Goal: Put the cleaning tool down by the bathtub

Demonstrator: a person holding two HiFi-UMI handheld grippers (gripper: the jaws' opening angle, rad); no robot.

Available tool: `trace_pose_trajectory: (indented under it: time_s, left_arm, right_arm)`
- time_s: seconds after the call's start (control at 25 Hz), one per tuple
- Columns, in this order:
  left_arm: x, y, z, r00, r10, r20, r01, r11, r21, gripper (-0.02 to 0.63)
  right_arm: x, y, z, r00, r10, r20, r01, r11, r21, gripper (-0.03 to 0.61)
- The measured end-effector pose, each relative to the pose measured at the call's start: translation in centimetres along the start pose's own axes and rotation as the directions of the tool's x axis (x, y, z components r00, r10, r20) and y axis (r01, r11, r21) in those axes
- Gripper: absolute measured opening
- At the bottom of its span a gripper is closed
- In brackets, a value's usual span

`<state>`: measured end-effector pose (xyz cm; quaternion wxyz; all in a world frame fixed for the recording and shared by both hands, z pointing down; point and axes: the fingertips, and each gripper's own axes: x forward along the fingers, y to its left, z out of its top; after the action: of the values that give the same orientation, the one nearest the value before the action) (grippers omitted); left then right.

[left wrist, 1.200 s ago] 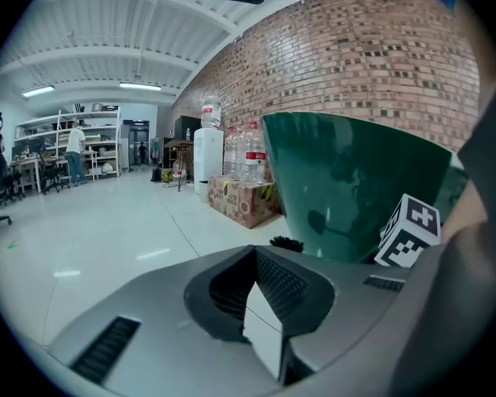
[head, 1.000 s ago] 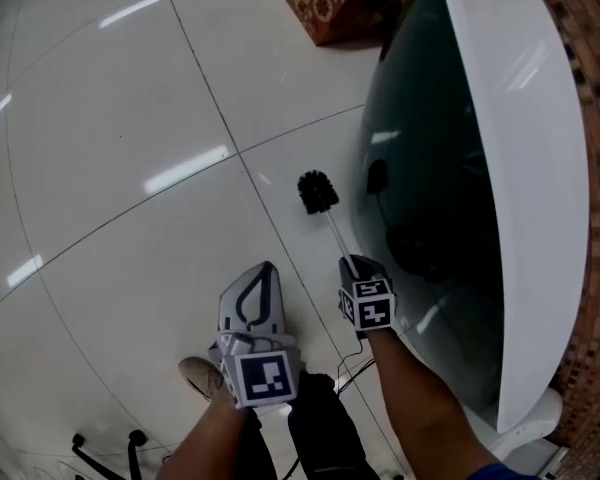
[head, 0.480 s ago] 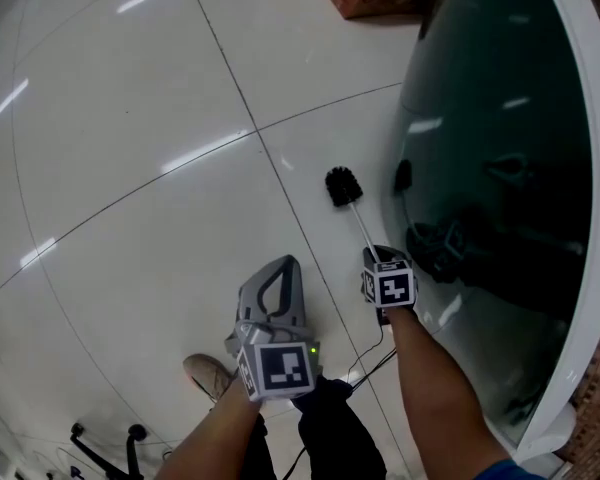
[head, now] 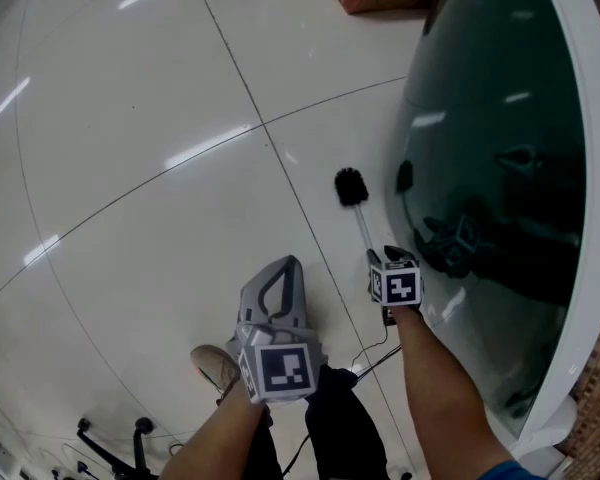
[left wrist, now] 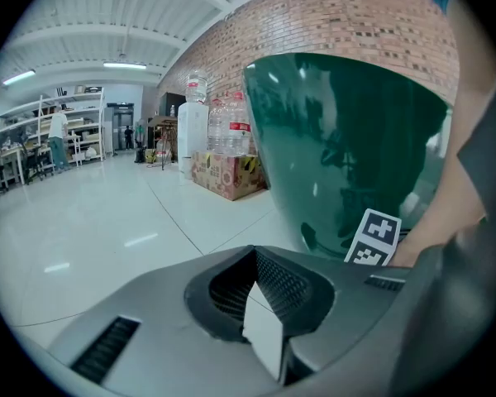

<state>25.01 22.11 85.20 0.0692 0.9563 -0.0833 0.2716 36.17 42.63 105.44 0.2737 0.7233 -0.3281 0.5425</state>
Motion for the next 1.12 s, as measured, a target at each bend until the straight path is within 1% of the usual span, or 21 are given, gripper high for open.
trace_pose_trajectory:
  time_s: [0.04, 0.08, 0.2, 0.24, 0.32, 0.4, 0.52, 0.64, 0.72, 0.84, 0.92, 1.0, 1.12]
  left_arm:
    - [-0.4, 0.0, 0.4, 1.000, 0.002, 0.001, -0.002, 1.000, -0.005, 0.005]
    - [-0.8, 0.1, 1.0, 1.000, 0.002, 0.005, -0.002, 1.000, -0.007, 0.005]
    - [-2.9, 0.8, 3.2, 1.000, 0.005, 0.015, -0.005, 1.000, -0.013, 0.005]
    - [-4.2, 1.1, 4.1, 1.000, 0.010, 0.007, -0.010, 1.000, -0.015, 0.005]
    - [-7.0, 1.4, 6.5, 1.000, 0.015, -0.018, -0.016, 1.000, -0.021, 0.005]
    - [-9.5, 1.3, 9.8, 1.000, 0.011, -0.025, -0.011, 1.000, -0.019, 0.005]
    - [-12.3, 1.7, 14.4, 1.000, -0.009, -0.011, 0.010, 1.000, 0.016, 0.005]
    - [-15.7, 2.2, 17.6, 0.999, -0.018, -0.029, 0.019, 0.999, 0.033, 0.005]
    - [-17.8, 2.6, 19.7, 1.000, -0.017, -0.026, 0.018, 0.999, 0.048, 0.005]
    - [-20.9, 3.1, 22.7, 1.000, -0.020, -0.001, 0.020, 0.998, 0.065, 0.005]
    - [-23.2, 3.3, 24.0, 1.000, -0.022, -0.004, 0.022, 0.996, 0.090, 0.005]
    - [-25.8, 3.3, 25.7, 1.000, -0.022, 0.000, 0.022, 0.994, 0.110, 0.005]
    - [-30.4, 3.3, 30.1, 0.999, -0.018, 0.040, 0.013, 0.993, 0.115, 0.005]
  right_arm:
    - [-1.2, 0.3, 0.4, 1.000, 0.004, 0.027, -0.004, 1.000, 0.007, 0.183]
    - [-2.6, 0.5, 0.9, 0.998, 0.009, 0.061, -0.010, 1.000, 0.018, 0.166]
    - [-7.5, 2.3, 2.3, 0.987, 0.028, 0.156, -0.039, 0.997, 0.065, 0.079]
    - [-9.3, 3.2, 2.4, 0.985, 0.035, 0.171, -0.048, 0.996, 0.074, 0.051]
    - [-13.4, 4.2, 2.2, 0.984, 0.037, 0.173, -0.053, 0.995, 0.088, 0.016]
    - [-17.4, 4.7, 2.5, 0.984, 0.035, 0.173, -0.055, 0.992, 0.112, 0.015]
    - [-22.2, 6.4, 4.8, 0.975, 0.045, 0.215, -0.080, 0.985, 0.155, 0.015]
    - [-27.1, 8.5, 6.3, 0.965, 0.057, 0.255, -0.106, 0.977, 0.183, 0.015]
    - [-30.7, 9.4, 7.2, 0.955, 0.047, 0.293, -0.110, 0.973, 0.204, 0.015]
    - [-36.8, 10.2, 8.9, 0.929, 0.011, 0.370, -0.098, 0.971, 0.216, 0.014]
    - [-41.9, 10.7, 9.9, 0.905, -0.013, 0.425, -0.082, 0.976, 0.204, 0.014]
    - [-47.5, 10.7, 10.8, 0.873, -0.038, 0.487, -0.070, 0.977, 0.202, 0.015]
    - [-56.4, 10.3, 12.0, 0.815, -0.082, 0.573, -0.064, 0.971, 0.229, 0.015]
